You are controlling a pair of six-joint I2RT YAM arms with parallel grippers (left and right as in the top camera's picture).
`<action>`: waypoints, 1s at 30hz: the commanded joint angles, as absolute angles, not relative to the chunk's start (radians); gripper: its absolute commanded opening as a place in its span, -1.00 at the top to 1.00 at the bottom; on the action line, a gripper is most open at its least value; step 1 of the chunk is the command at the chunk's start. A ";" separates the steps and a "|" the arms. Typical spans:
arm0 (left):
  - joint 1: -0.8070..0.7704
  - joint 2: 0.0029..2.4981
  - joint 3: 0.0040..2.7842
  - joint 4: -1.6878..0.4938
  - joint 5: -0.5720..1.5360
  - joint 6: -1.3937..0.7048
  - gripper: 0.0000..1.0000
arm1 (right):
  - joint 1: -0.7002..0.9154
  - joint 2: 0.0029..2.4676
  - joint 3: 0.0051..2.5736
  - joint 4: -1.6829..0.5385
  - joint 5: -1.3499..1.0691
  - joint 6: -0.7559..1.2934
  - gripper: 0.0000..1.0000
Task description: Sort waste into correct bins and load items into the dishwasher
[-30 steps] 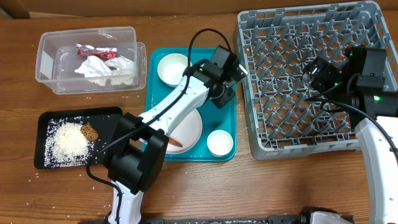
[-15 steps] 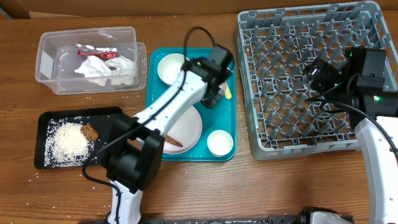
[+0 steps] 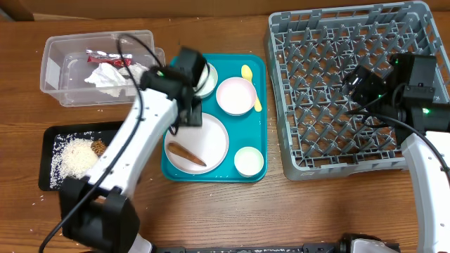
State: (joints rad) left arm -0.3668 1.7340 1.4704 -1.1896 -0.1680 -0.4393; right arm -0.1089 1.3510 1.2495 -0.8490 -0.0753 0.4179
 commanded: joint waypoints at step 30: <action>-0.360 1.761 1.008 -0.841 -0.102 -0.686 -0.30 | -0.111 1.334 1.275 -0.888 -0.079 0.389 -1.00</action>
State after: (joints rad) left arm -0.3656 1.7657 1.0573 -0.8886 -0.0406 -0.5873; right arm -0.1089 1.3510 1.2495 -0.8833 -0.0750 0.4046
